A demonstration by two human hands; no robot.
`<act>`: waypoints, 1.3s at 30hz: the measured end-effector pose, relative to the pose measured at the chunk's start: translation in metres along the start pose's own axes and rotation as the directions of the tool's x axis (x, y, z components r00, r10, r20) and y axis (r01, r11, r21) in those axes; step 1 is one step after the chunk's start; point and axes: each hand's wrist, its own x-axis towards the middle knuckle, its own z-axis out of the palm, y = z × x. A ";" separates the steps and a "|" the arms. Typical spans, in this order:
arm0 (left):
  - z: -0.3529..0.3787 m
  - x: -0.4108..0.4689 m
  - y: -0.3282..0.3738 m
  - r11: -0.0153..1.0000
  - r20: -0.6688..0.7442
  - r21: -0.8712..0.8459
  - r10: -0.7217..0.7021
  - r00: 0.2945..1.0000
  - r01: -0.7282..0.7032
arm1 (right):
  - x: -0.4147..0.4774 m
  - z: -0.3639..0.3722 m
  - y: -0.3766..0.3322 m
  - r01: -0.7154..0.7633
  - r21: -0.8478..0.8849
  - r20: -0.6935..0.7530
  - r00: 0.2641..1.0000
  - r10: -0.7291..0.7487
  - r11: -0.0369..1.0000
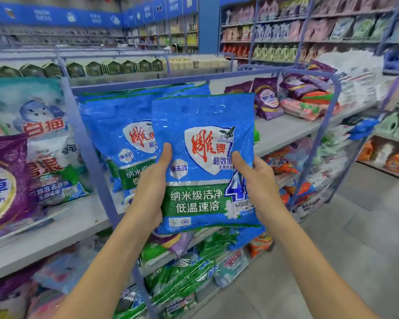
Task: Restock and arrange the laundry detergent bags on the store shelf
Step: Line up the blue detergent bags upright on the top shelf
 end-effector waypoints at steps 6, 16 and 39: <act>0.065 0.064 0.012 0.990 -0.144 0.033 0.143 0.979 -0.140 | 0.114 -0.032 0.008 0.044 0.015 0.084 0.995 -0.045 0.999; 0.115 0.150 0.016 0.907 -0.509 0.237 0.422 0.750 -0.350 | 0.254 -0.023 0.034 0.052 -0.055 0.369 0.929 -0.028 0.997; 0.112 0.203 0.005 0.855 -0.690 0.287 0.498 0.526 -0.433 | 0.280 0.001 0.055 -0.185 0.171 0.371 0.922 0.110 0.968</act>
